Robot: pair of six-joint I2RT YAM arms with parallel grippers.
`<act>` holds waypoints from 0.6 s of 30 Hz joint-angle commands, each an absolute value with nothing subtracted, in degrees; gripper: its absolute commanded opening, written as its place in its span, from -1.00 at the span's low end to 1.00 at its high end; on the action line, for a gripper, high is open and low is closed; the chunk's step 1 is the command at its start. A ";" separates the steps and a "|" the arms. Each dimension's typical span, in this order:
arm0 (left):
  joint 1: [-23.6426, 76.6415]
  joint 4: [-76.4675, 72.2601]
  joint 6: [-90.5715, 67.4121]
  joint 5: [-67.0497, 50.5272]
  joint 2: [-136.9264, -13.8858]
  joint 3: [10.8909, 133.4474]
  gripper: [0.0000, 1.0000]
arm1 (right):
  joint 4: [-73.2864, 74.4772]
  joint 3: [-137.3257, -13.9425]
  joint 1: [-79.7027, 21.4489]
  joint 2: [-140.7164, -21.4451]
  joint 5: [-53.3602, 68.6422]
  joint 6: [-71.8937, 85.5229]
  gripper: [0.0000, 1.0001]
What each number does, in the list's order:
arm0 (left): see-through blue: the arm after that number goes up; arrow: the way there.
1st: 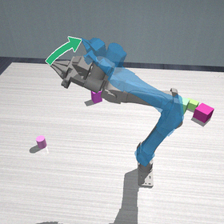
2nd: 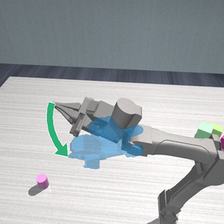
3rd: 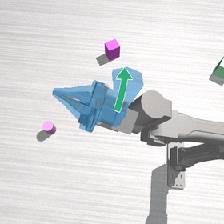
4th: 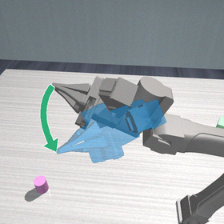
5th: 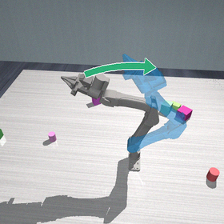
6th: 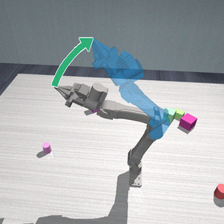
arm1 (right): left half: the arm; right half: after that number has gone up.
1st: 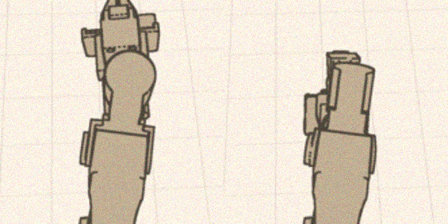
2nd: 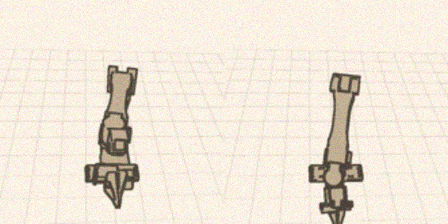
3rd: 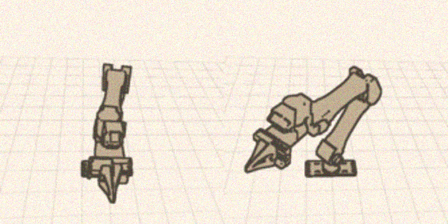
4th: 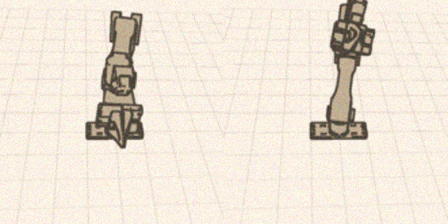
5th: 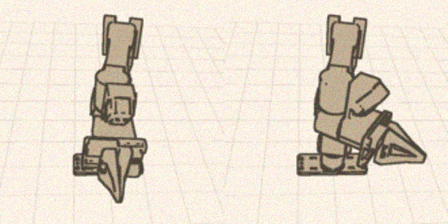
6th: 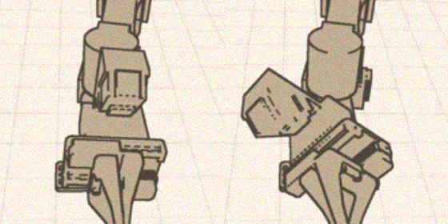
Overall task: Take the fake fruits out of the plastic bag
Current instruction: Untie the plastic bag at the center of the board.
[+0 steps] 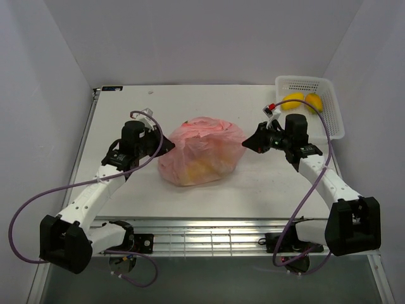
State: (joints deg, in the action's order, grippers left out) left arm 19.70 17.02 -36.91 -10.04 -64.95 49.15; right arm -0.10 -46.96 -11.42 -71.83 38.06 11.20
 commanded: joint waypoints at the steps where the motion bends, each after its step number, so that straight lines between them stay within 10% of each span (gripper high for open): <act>1: 19.60 17.29 -30.79 -16.44 -61.35 51.85 -0.43 | -1.50 -48.87 -11.95 -69.26 40.78 10.99 -0.85; 2: 19.60 18.79 -29.37 -15.91 -60.91 52.46 -0.06 | -1.49 -48.95 -11.95 -69.00 40.87 11.16 -0.85; 3: 19.60 20.20 -27.79 -14.34 -60.47 53.60 0.93 | -1.15 -49.30 -11.95 -68.73 41.04 11.25 -0.85; 18: 26.09 29.97 -2.74 -14.86 -64.05 68.55 0.96 | -0.79 -51.41 -12.04 -68.72 44.90 13.10 -0.85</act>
State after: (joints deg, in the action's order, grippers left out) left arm 24.16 27.73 -10.48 -13.32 -61.19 65.06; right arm 0.03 -48.18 -11.77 -68.93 41.91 13.13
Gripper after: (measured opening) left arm 0.976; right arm 0.078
